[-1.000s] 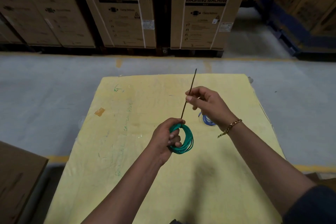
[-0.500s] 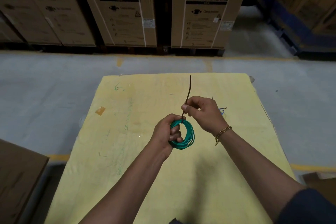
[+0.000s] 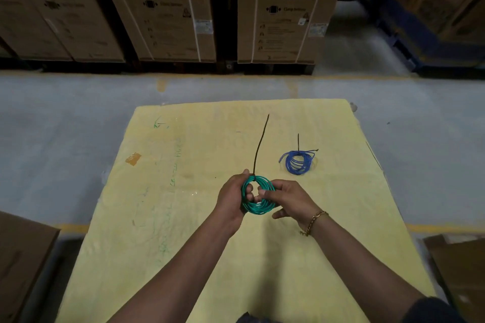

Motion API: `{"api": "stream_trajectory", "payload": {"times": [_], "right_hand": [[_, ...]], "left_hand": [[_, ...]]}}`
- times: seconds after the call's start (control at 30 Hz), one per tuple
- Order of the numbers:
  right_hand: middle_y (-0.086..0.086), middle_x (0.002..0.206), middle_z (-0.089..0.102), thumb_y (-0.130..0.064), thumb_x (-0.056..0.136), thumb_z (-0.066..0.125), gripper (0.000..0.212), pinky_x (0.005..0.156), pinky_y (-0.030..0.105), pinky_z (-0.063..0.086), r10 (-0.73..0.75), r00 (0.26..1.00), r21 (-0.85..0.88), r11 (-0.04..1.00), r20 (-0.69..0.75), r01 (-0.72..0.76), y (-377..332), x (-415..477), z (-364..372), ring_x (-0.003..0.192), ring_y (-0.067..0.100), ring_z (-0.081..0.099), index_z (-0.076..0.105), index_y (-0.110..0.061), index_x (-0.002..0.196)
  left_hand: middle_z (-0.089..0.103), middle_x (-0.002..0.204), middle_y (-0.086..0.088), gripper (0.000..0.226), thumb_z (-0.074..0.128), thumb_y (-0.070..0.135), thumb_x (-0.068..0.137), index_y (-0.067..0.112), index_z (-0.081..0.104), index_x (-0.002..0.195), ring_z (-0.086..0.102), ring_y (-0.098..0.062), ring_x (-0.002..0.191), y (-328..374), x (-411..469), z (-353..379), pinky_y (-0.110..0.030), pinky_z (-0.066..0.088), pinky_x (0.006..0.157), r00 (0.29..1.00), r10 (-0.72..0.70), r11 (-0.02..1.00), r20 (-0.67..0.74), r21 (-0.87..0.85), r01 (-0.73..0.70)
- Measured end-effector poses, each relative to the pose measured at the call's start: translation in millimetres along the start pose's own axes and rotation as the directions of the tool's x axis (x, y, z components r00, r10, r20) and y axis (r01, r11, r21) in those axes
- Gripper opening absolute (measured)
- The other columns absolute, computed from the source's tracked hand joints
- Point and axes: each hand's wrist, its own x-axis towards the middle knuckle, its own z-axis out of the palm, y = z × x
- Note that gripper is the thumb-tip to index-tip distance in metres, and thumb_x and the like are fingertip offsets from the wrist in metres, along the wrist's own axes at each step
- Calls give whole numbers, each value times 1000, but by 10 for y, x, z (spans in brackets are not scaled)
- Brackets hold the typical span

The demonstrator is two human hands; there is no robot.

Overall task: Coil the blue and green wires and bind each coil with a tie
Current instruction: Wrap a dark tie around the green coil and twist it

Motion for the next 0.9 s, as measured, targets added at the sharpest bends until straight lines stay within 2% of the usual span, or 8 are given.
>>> {"api": "stream_trajectory", "payload": {"times": [0.13,0.27,0.33,0.5,0.63,0.7,0.8,0.9], "right_hand": [[0,91,78,-26,92,70,15,58,26,53,35,993,57,998,-113,-29,120,48,-238,78,9,68,72,-15,102],[6,96,74,-20,90,72,10,55,28,53,91,950,194,980,-297,-33,150,197,-733,81,17,67,71,-16,99],[7,94,69,-19,91,72,4,55,28,53,131,918,264,964,-375,-30,141,284,-995,77,19,67,68,-18,92],[3,85,67,-20,95,68,14,61,28,54,234,846,398,917,-479,-28,181,506,-1526,71,17,68,56,-19,88],[3,89,66,-19,95,69,21,69,32,57,309,798,467,884,-518,-39,345,753,-1845,71,19,70,57,-12,111],[5,93,66,-18,96,67,28,65,33,57,335,783,483,874,-524,-51,435,906,-1964,72,21,69,56,-11,120],[10,107,67,-22,95,68,36,59,35,56,359,776,424,896,-518,-132,608,1168,-2076,73,22,69,55,-11,127],[15,107,70,-39,91,69,41,58,37,60,370,791,187,929,-488,-320,797,1393,-2148,71,21,66,62,-9,119]], "left_hand": [[67,89,-3,23,57,36,100,16,66,107,65,-17,85,-74,61,39,-39,52,86,997,-28,977,70,212,13],[68,116,-1,35,55,41,100,19,63,126,66,-20,106,-116,158,110,-40,51,95,992,-38,941,121,338,-5],[67,115,0,37,56,41,99,18,63,127,66,-19,103,-132,216,179,-39,52,92,989,-49,929,137,371,-5],[67,112,3,32,57,43,99,21,63,121,64,-16,97,-178,396,367,-34,49,85,991,-27,881,130,471,-38],[67,111,4,21,58,41,98,26,64,111,65,-15,96,-246,523,437,-38,50,91,995,-3,868,101,495,-48],[67,112,4,19,57,40,99,27,64,110,65,-16,99,-300,561,427,-41,50,95,996,9,852,92,520,-55],[68,113,5,18,57,37,98,26,65,111,66,-19,108,-381,621,367,-42,51,97,998,26,834,62,548,-56],[67,108,10,14,60,34,97,27,65,107,66,-19,111,-410,630,320,-37,49,87,998,49,816,28,576,-56]]}}
